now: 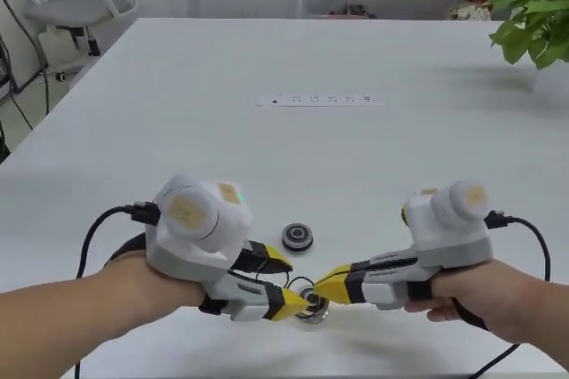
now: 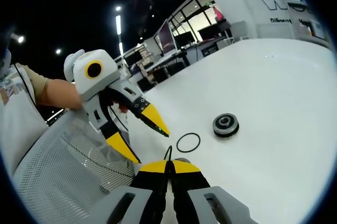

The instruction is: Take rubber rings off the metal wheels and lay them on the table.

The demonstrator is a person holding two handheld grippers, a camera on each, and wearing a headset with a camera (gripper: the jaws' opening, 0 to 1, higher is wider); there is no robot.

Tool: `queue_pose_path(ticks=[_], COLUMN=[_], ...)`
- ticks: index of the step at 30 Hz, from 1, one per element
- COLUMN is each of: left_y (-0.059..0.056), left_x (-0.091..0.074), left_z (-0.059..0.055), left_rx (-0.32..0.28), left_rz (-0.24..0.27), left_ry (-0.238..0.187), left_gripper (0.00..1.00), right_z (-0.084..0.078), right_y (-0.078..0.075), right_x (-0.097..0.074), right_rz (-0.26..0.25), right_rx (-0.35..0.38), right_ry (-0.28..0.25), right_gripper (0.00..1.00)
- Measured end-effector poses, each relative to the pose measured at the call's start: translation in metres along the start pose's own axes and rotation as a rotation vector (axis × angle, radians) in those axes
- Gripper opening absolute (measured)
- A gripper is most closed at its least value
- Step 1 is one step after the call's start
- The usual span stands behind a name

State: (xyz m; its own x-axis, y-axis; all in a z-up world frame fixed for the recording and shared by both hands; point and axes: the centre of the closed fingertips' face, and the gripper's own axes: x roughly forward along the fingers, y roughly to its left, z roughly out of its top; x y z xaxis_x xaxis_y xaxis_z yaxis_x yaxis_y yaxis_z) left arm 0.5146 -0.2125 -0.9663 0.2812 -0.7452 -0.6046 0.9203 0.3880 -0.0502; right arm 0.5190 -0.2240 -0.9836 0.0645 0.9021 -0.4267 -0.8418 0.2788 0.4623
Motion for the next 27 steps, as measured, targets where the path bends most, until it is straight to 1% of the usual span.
queue_pose_path(ticks=[6, 13, 21, 24, 27], left_y=[0.004, 0.014, 0.024, 0.026, 0.027], left_x=[-0.012, -0.028, -0.038, -0.040, -0.043], left_z=[0.001, -0.003, -0.007, -0.009, -0.012], left_rx=[-0.007, -0.018, -0.039, -0.042, -0.040], left_rz=[0.012, 0.037, 0.065, 0.071, 0.081], left_ry=[-0.012, -0.023, -0.031, -0.031, -0.035], left_gripper=[0.40, 0.47, 0.57, 0.61, 0.63], right_z=[0.008, 0.018, 0.027, 0.028, 0.029], right_y=[0.003, 0.003, 0.002, -0.001, -0.003], right_x=[0.001, 0.005, 0.014, 0.018, 0.021], right_rz=[0.007, 0.010, 0.008, 0.002, -0.005], right_rx=[-0.007, -0.014, -0.017, -0.017, -0.014], right_ry=[-0.007, -0.015, -0.018, -0.014, -0.011], right_gripper=[0.00, 0.00, 0.00, 0.00, 0.00])
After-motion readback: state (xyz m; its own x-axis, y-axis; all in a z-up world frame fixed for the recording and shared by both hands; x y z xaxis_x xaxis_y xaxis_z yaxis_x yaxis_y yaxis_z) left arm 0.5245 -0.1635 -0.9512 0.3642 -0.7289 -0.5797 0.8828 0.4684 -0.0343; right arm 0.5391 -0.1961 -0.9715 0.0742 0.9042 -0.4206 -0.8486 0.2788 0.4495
